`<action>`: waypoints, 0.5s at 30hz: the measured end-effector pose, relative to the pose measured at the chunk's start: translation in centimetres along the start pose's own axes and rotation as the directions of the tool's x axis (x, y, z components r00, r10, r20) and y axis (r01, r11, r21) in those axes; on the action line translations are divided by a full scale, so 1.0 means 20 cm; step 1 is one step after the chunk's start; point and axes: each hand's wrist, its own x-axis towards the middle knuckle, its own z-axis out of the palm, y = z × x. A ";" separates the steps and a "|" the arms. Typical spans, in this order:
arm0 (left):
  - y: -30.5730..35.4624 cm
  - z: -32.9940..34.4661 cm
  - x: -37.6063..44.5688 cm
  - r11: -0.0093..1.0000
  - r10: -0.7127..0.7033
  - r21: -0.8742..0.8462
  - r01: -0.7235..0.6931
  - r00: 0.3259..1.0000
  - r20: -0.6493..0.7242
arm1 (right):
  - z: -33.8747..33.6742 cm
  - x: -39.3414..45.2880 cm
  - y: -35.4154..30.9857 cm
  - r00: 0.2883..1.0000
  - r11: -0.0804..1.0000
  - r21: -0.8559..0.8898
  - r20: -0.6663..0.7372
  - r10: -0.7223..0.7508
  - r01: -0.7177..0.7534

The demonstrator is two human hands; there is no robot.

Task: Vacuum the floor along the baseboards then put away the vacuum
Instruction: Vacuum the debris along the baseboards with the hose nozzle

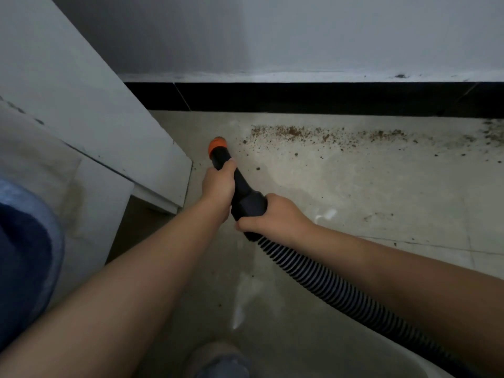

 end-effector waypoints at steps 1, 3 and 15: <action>-0.01 0.00 -0.03 1.000 -0.008 -0.002 0.008 1.000 0.001 | 0.00 -0.03 0.01 1.000 1.000 -0.007 0.003 0.002 -0.002; -0.05 -0.01 -0.08 1.000 -0.017 0.004 0.017 1.000 0.009 | 0.02 -0.08 0.03 1.000 1.000 -0.024 0.004 0.002 -0.002; -0.20 -0.07 -0.19 0.996 -0.082 0.016 0.084 0.992 -0.100 | 0.08 -0.18 0.10 0.992 0.997 -0.066 0.121 -0.036 0.044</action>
